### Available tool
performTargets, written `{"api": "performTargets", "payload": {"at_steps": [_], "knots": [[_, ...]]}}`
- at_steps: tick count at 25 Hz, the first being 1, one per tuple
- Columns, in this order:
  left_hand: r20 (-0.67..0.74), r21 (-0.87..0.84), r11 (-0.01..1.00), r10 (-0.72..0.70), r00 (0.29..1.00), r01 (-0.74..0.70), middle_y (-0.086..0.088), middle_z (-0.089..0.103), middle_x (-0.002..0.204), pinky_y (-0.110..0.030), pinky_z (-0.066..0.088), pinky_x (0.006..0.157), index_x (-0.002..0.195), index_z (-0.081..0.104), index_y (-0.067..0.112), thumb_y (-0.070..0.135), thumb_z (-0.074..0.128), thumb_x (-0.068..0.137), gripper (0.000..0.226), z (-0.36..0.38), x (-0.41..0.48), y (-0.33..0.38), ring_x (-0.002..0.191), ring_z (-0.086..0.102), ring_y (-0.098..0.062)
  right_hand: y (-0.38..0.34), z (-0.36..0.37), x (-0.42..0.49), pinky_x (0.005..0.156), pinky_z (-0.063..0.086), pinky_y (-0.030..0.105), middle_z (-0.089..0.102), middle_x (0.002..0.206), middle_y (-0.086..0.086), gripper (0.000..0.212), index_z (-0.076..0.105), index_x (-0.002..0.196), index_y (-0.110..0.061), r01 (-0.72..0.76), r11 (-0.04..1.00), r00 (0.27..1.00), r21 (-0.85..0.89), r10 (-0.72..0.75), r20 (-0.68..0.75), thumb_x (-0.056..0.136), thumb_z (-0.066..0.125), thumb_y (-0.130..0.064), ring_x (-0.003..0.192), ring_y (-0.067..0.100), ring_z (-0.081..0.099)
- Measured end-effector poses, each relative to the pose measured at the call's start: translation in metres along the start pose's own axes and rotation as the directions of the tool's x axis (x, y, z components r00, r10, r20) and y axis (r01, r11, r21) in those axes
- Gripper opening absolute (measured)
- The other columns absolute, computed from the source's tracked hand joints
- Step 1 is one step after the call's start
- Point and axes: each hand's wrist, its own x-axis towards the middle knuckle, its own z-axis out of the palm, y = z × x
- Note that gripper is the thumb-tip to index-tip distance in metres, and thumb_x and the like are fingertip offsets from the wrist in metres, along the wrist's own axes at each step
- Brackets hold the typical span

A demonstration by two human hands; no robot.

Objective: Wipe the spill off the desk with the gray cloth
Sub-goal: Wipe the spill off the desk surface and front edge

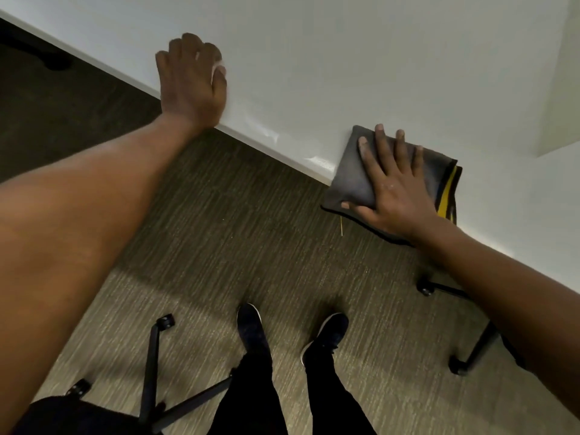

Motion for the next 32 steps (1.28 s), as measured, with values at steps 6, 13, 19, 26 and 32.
{"api": "performTargets", "payload": {"at_steps": [6, 13, 19, 26, 32], "knots": [[-0.058, -0.047, 0.998, -0.032, 0.998, 0.029, -0.011, 0.056, 0.128, -0.042, 0.034, 0.097, 0.122, 0.058, 0.016, 0.035, 0.034, 0.096, 0.04, 0.005, 0.0, -0.007, 0.119, 0.05, -0.031, -0.114, -0.021, 0.107, 0.122, 0.001, 0.069, -0.012, 0.171, 0.011, 0.109, -0.001, 0.163, -0.015, 0.113, 0.993, 0.993, 0.018, -0.112, -0.047, 0.087, 0.048, -0.075, 0.156, 0.04, -0.012], [-0.069, -0.038, 0.999, -0.014, 0.998, 0.012, -0.012, 0.056, 0.13, -0.041, 0.033, 0.099, 0.126, 0.06, 0.015, 0.031, 0.034, 0.095, 0.043, 0.0, -0.004, -0.003, 0.121, 0.05, -0.03, -0.154, -0.027, 0.145, 0.122, 0.001, 0.067, -0.007, 0.172, 0.007, 0.091, 0.004, 0.164, -0.025, 0.187, 0.982, 0.981, 0.037, -0.185, -0.052, 0.095, 0.046, -0.066, 0.157, 0.039, -0.008], [-0.027, 0.049, 0.983, -0.178, 0.984, 0.179, -0.015, 0.056, 0.136, -0.045, 0.035, 0.106, 0.136, 0.053, 0.013, 0.035, 0.031, 0.102, 0.046, -0.008, -0.022, 0.035, 0.124, 0.052, -0.034, -0.082, -0.009, 0.069, 0.124, 0.003, 0.064, -0.003, 0.173, 0.005, 0.083, 0.006, 0.164, -0.028, 0.228, 0.972, 0.969, 0.052, -0.222, -0.106, 0.099, 0.044, -0.062, 0.158, 0.036, -0.004], [0.021, -0.008, 0.999, 0.039, 0.999, -0.039, -0.008, 0.051, 0.142, -0.042, 0.029, 0.11, 0.139, 0.052, 0.014, 0.042, 0.033, 0.104, 0.05, 0.011, -0.058, 0.163, 0.133, 0.046, -0.026, 0.063, 0.014, -0.076, 0.125, 0.005, 0.062, 0.0, 0.173, 0.002, 0.083, 0.007, 0.164, -0.03, 0.159, 0.987, 0.982, 0.011, -0.157, -0.103, 0.097, 0.038, -0.069, 0.159, 0.033, -0.002], [-0.005, -0.037, 0.999, 0.031, 1.0, -0.031, -0.01, 0.053, 0.141, -0.042, 0.032, 0.109, 0.137, 0.055, 0.012, 0.042, 0.033, 0.102, 0.05, 0.02, -0.054, 0.162, 0.132, 0.047, -0.027, 0.133, 0.025, -0.144, 0.124, 0.009, 0.063, -0.003, 0.173, -0.001, 0.084, 0.004, 0.164, -0.031, 0.082, 0.997, 0.995, -0.014, -0.082, -0.056, 0.096, 0.025, -0.074, 0.159, 0.028, -0.005]]}}
